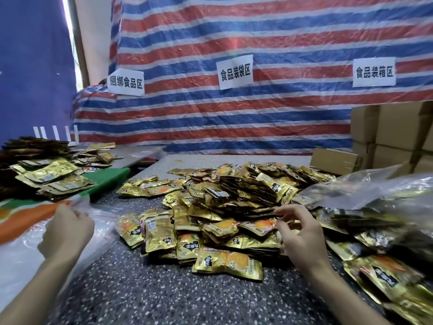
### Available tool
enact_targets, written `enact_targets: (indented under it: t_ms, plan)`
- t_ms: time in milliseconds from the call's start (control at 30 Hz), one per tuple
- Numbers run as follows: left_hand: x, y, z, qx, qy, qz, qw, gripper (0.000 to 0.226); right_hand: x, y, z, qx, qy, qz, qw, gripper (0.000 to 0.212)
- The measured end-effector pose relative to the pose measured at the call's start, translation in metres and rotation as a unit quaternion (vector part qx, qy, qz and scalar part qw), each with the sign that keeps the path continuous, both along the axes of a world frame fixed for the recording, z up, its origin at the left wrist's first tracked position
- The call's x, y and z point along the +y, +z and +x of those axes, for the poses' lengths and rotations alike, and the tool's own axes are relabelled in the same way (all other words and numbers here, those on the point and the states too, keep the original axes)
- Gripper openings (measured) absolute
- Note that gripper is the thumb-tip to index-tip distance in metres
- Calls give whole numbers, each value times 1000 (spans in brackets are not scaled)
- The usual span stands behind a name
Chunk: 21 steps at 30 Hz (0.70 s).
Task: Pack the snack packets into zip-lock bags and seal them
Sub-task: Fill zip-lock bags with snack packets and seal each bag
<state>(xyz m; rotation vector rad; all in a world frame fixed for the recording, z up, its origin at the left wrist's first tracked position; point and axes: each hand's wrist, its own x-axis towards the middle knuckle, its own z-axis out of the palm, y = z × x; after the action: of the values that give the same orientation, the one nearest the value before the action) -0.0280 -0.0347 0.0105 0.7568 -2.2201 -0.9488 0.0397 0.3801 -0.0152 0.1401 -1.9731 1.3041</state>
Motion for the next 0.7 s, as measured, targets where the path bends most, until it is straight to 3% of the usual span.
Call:
enact_targets:
  t_ms: [133,233,333,433,567,700]
  plan:
    - [28,33,17,200,-23,-51,978,11,-1,2,1,-7,-11,-9,1000,33]
    - [64,56,35,319,-122,-113,933,34,0,3,0,-13,-18,-12,1000,31]
    - [109,67,49,384,-220,-113,890,44,1,4,1,-11,-12,-33,999,27]
    - [162,61,58,394,-345,-79,848,42,3,11,3,0,28,-89,996,9]
    - [222,33,65,322,-508,-39,798,42,8,22,8,-72,190,-217,955,55]
    - [250,-6,65,253,-608,-47,751,31,10,25,10,-152,265,-215,928,65]
